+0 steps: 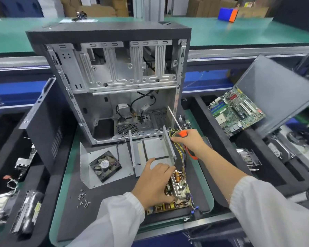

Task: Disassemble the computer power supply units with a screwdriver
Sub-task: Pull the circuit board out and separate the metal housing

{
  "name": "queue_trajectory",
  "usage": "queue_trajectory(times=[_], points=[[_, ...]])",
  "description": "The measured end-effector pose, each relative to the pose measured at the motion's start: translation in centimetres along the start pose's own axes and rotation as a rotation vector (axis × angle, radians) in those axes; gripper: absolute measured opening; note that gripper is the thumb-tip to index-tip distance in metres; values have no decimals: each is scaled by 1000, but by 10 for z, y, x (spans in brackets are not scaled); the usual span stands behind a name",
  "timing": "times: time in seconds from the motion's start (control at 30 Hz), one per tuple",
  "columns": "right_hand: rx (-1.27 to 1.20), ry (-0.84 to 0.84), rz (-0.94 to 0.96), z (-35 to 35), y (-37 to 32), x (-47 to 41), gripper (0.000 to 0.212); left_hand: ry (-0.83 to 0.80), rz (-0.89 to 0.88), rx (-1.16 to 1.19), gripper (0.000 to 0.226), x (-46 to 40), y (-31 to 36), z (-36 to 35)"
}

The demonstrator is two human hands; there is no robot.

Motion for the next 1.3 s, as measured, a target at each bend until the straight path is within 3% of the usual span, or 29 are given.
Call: queue_trajectory(times=[0.07, 0.17, 0.23, 0.3, 0.37, 0.47, 0.8, 1.0, 1.1, 1.17, 1.23, 1.3], points=[[-5, -23, -41, 1, 0, -2, 16, -2, 2, 12, 90, 0, 0, -1], [-36, -27, -53, 10, 3, 1, 22, -7, 8, 21, 91, 0, 1, -3], [8, -28, -43, 9, 1, 3, 4, -11, 18, 28, 92, 0, 1, -3], [18, -63, -64, 2, -3, 5, 21, -9, 22, 28, 92, 0, 0, -2], [7, -91, -84, -6, -5, 5, 25, -17, 25, 25, 91, 0, 1, -2], [22, -6, -57, -3, -4, 4, 36, -10, 19, 13, 90, 1, 2, -3], [159, 321, 293, 9, -10, 66, 43, -2, 14, 18, 90, -1, 3, -3], [134, 344, 624, -13, -11, 97, 48, 5, 26, 14, 92, -1, 3, -3], [162, 362, 676, -20, -12, 100, 33, 18, 34, 21, 89, -1, 2, -3], [168, 379, 692, -22, -13, 100, 41, 22, 35, 43, 89, -1, 3, -3], [193, 390, 691, -21, -14, 98, 47, -9, 42, 219, 86, 1, 0, 1], [221, 377, 691, -21, -13, 97, 34, -43, 147, 702, 65, 0, -11, 13]])
Point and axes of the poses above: each hand's wrist, its own x-axis away from the middle knuckle, its own z-axis out of the back of the hand, y = z × x, the point moved 4 cm from there along -x, towards the middle knuckle, and after that the axes turned 1 degree about -y, right-handed, at the moved point
